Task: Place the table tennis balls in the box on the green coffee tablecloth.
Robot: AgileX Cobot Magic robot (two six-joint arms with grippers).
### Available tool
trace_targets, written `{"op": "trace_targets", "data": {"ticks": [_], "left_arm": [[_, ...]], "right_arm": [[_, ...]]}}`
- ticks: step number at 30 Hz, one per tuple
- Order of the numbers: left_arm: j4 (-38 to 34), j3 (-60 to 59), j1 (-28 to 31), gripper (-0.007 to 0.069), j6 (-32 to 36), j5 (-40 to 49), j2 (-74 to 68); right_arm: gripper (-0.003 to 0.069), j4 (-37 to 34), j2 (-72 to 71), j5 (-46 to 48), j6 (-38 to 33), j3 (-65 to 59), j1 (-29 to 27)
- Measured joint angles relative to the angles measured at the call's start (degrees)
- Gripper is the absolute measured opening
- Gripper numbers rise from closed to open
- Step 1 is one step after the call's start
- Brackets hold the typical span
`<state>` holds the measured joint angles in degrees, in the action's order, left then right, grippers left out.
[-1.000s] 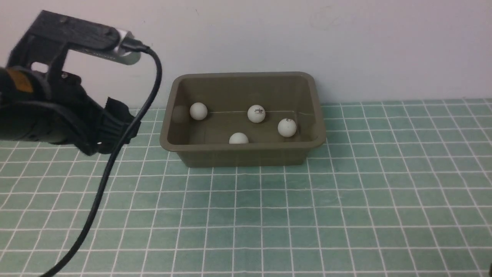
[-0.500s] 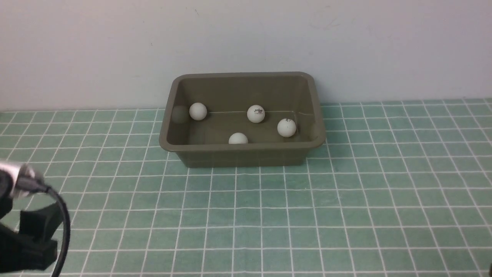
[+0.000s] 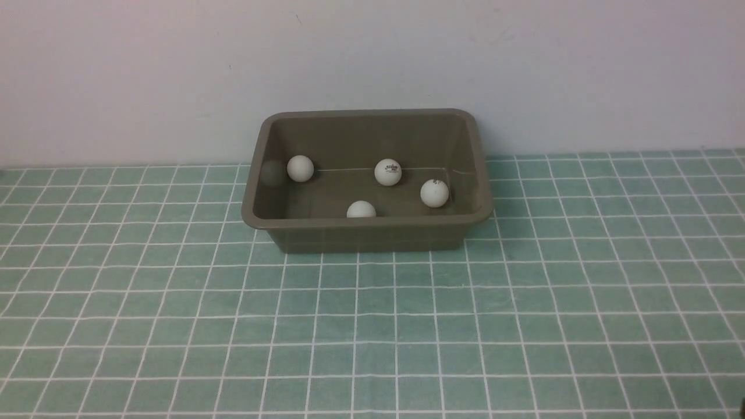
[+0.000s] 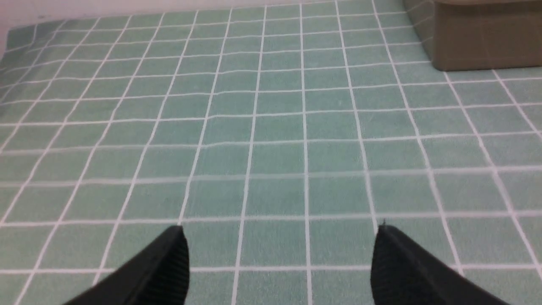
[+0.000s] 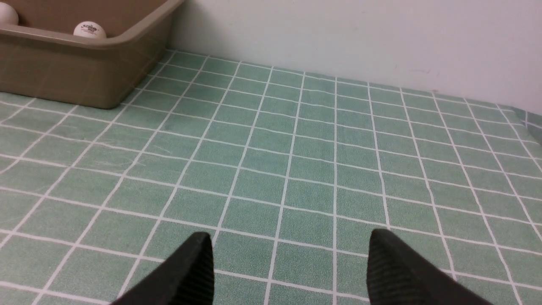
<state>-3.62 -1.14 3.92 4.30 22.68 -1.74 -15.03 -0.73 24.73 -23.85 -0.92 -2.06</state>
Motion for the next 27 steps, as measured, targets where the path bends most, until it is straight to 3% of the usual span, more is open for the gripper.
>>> {"op": "trace_targets", "data": {"ticks": [27], "left_arm": [[0.32,-0.17,0.0,0.052,1.69,-0.16,2.36]], "right_arm": [[0.0447,0.0,0.0,-0.1,0.0,-0.01,0.0]]}}
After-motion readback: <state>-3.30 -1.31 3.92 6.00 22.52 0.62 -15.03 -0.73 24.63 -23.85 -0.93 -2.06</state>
